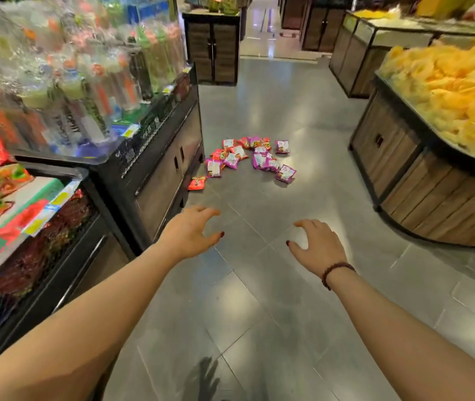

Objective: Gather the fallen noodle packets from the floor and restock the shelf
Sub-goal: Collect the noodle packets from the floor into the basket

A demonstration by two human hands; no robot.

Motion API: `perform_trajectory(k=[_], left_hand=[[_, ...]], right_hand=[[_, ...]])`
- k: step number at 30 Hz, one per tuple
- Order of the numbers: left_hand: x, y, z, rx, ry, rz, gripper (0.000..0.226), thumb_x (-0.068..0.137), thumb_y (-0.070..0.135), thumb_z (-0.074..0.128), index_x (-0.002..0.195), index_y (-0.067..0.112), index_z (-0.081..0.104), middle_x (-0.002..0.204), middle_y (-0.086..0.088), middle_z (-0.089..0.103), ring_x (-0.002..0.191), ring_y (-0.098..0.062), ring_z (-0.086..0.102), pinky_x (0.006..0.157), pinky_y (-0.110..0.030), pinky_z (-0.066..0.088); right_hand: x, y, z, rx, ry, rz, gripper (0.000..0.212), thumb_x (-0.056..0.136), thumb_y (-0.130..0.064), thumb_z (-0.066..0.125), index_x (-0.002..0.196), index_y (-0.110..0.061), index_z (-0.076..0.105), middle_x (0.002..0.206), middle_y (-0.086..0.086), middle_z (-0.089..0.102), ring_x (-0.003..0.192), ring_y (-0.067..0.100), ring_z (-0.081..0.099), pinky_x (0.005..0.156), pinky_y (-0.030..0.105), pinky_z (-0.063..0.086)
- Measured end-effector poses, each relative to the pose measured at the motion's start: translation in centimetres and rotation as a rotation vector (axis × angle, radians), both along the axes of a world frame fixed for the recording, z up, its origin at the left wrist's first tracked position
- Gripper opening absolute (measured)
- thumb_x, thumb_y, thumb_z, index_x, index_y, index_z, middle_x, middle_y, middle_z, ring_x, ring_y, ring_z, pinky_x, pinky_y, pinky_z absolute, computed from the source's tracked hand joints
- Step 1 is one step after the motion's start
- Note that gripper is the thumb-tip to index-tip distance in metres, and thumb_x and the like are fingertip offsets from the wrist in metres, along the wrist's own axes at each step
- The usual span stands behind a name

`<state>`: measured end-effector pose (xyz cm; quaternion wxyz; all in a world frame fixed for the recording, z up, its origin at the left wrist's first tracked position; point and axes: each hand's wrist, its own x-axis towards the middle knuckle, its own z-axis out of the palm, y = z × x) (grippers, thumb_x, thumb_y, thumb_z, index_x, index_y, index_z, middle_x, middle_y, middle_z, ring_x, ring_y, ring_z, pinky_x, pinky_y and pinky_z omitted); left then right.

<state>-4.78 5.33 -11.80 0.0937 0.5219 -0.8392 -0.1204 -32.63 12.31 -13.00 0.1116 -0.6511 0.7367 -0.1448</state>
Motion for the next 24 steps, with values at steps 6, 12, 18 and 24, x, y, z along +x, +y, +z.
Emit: perform_trajectory(k=[6, 12, 18, 24], left_hand=[[-0.7, -10.4, -1.9, 0.051, 0.029, 0.022, 0.053, 0.09, 0.049, 0.06, 0.137, 0.027, 0.049, 0.136, -0.002, 0.052, 0.126, -0.021, 0.047, 0.099, -0.035, 0.043], [-2.5, -22.7, -4.1, 0.068, 0.02, 0.068, 0.052, 0.089, 0.049, 0.061, 0.135, 0.025, 0.051, 0.132, -0.001, 0.056, 0.125, -0.02, 0.048, 0.103, -0.034, 0.041], [-7.0, -35.6, -2.8, 0.097, 0.004, 0.097, 0.061, 0.083, 0.061, 0.054, 0.132, 0.025, 0.054, 0.122, -0.002, 0.059, 0.117, -0.022, 0.053, 0.095, -0.037, 0.047], [-11.3, -46.2, -2.7, 0.111, 0.004, 0.014, 0.061, 0.081, 0.058, 0.055, 0.127, 0.018, 0.058, 0.121, -0.006, 0.061, 0.117, -0.025, 0.055, 0.099, -0.039, 0.045]], right_hand=[[-0.9, -10.9, -1.0, 0.017, 0.02, 0.009, 0.044, 0.088, -0.037, 0.06, 0.129, -0.021, 0.052, 0.13, 0.002, 0.055, 0.123, 0.023, 0.046, 0.101, 0.034, 0.038], [-4.0, -25.2, -3.3, 0.034, 0.065, 0.073, 0.045, 0.089, -0.041, 0.058, 0.128, -0.021, 0.052, 0.129, 0.003, 0.055, 0.122, 0.023, 0.047, 0.098, 0.033, 0.04], [-8.4, -38.7, -3.1, 0.051, 0.01, 0.057, 0.047, 0.089, -0.044, 0.057, 0.13, -0.021, 0.05, 0.132, 0.003, 0.052, 0.124, 0.022, 0.046, 0.097, 0.033, 0.041], [-11.9, -48.1, -2.5, 0.056, -0.026, 0.024, 0.047, 0.089, -0.042, 0.058, 0.13, -0.021, 0.05, 0.134, 0.003, 0.052, 0.124, 0.022, 0.045, 0.1, 0.034, 0.04]])
